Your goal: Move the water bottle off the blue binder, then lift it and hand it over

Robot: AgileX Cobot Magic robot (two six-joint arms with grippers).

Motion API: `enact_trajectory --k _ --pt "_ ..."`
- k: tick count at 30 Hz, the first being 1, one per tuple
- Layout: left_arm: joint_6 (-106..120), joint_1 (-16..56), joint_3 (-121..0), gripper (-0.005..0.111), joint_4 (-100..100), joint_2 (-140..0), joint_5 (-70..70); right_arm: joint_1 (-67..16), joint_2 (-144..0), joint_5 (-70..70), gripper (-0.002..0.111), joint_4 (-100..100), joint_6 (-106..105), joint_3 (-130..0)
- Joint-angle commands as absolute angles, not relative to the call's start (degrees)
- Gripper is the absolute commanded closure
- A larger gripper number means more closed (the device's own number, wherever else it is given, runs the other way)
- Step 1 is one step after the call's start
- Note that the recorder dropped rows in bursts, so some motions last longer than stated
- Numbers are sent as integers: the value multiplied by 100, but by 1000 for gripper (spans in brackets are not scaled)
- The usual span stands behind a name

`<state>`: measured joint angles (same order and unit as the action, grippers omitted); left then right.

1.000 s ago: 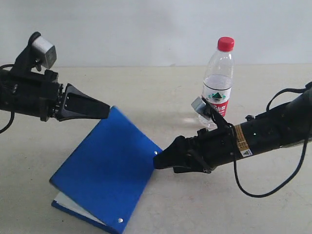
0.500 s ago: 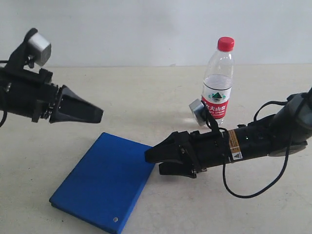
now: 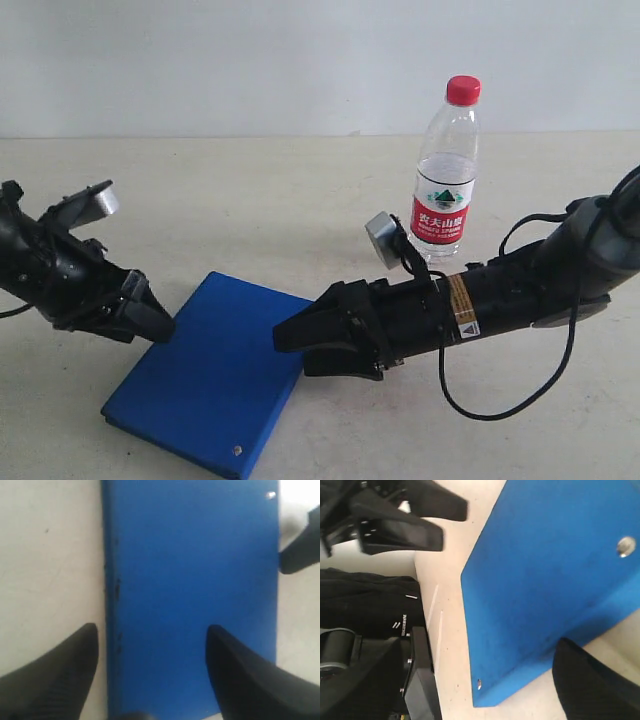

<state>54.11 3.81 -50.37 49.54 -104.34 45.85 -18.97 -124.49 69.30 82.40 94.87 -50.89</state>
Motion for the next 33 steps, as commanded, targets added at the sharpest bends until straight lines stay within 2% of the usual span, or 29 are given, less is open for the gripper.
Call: enact_trajectory --k 1,7,12,16,20,27,30,33 --pt "5357 366 -5031 47 5340 -10915 4480 -1934 -12455 6970 34 8296 9482 -5093" --pt "5625 366 -5031 47 5960 -11335 4552 -1934 -12455 6839 34 8296 9586 -5093" --pt "6711 366 -5031 52 7051 -11451 5505 -1934 -12455 6828 34 8296 9583 -5093" --pt "7439 356 -5133 67 7975 -11451 6996 -1946 -12455 6812 34 8296 9597 -5093" --pt "7654 356 -5161 84 8169 -11403 6996 -2023 -12455 6812 34 8334 9597 -5093" --pt "7497 356 -5161 89 7817 -11567 6996 -2115 -12455 6788 34 8343 9501 -5093" --pt "7687 316 -5161 102 7962 -11579 6996 -2115 -12455 6788 34 8343 9266 -5093" --pt "7782 238 -5161 102 8177 -11361 6996 -2115 -12455 6836 34 8359 9116 -5093"
